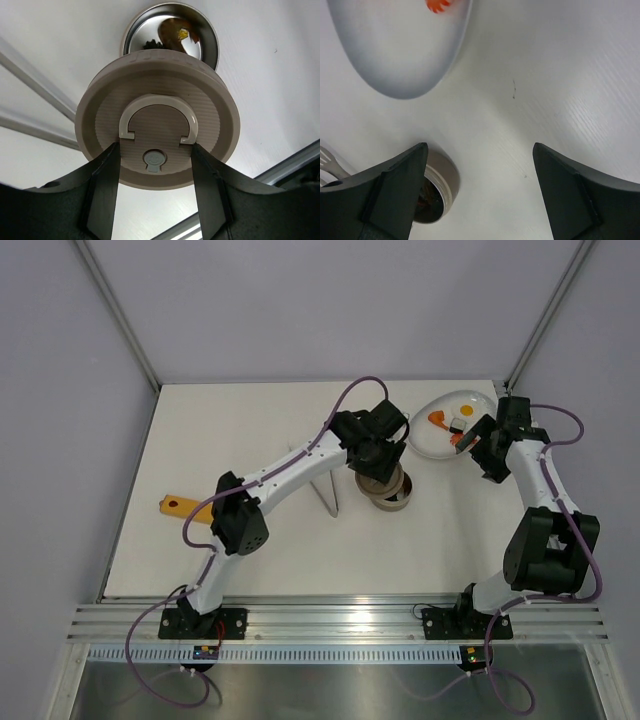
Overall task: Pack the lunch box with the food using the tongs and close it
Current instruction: Close the box lid on the packing box.
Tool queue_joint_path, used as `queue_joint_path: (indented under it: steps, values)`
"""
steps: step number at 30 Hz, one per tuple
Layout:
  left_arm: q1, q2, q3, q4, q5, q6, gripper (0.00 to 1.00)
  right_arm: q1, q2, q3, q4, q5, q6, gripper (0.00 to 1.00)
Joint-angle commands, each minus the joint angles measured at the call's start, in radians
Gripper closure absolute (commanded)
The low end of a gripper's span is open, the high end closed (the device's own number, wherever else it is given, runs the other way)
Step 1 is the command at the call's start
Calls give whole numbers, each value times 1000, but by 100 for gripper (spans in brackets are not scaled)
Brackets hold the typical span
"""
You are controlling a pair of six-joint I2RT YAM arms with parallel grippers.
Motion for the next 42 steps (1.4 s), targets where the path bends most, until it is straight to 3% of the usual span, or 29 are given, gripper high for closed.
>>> queue_joint_path:
  steps: [1,30,42]
  values:
    - [-1,60,103,13,40,-17,76,1,-61,-76,-1,-16,8,6]
    - [-1,264,241,123,79,-54,75,-8,-122,-156,10,-59,-10,6]
    - [-1,275,240,117,83,-51,59,-8,-132,-153,10,-66,-10,6]
